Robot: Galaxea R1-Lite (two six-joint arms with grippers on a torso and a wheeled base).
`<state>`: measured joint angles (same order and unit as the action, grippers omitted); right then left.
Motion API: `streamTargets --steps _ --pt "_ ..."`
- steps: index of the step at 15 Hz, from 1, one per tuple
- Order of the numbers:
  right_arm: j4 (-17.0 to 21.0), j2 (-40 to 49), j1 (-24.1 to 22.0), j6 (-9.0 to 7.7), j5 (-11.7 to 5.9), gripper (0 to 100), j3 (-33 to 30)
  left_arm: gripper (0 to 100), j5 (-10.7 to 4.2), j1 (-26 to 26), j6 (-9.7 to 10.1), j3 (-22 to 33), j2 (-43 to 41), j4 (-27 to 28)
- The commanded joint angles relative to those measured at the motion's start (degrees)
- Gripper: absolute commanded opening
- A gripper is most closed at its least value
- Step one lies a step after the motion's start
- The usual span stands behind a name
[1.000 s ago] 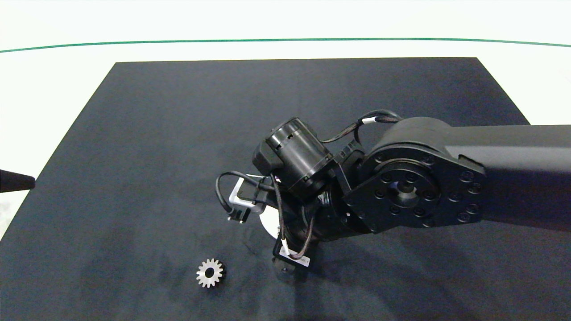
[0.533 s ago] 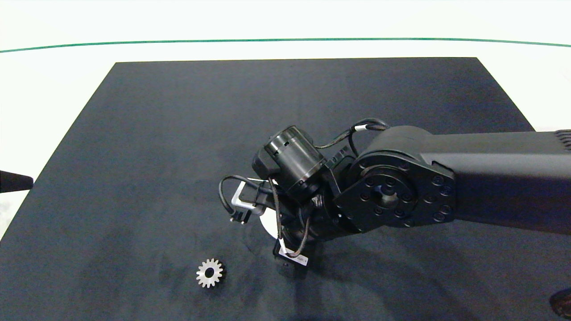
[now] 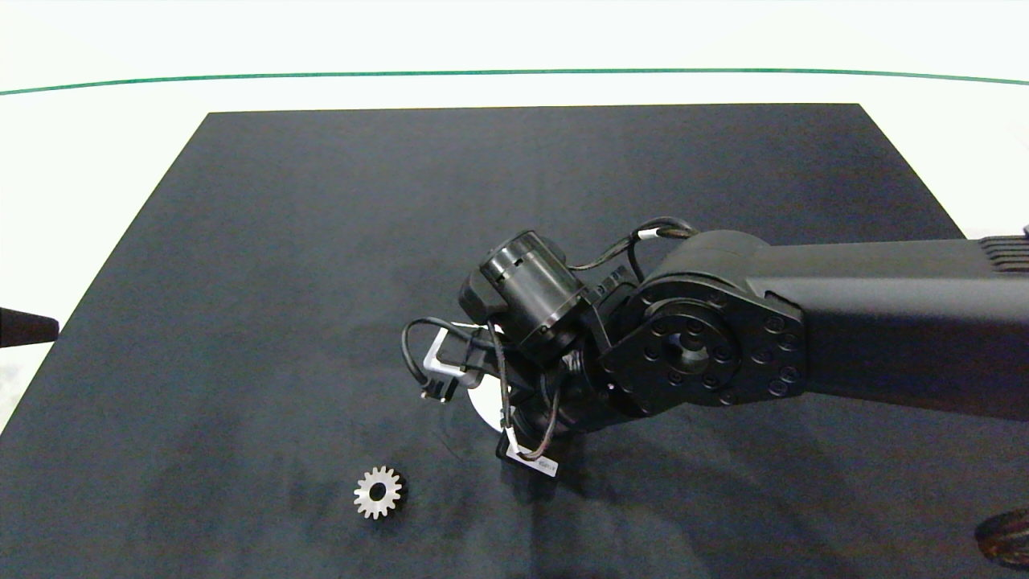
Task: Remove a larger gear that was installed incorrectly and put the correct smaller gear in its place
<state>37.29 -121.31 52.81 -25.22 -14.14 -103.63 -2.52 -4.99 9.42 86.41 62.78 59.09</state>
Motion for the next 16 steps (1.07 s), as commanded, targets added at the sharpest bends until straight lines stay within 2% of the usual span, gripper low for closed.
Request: streamTargets --steps 1,10,16 --pt "0.33 0.11 0.01 -0.18 -0.10 67 0.10 100 -0.03 -0.02 0.07 -0.01 -0.03 0.33" --pt "0.85 0.11 0.01 -1.06 -0.19 49 0.45 100 -0.03 -0.02 0.07 -0.01 -0.12 0.33" --pt "0.68 0.81 0.01 -0.97 -0.19 37 0.98 100 -0.03 -0.02 0.07 -0.01 -0.12 0.33"
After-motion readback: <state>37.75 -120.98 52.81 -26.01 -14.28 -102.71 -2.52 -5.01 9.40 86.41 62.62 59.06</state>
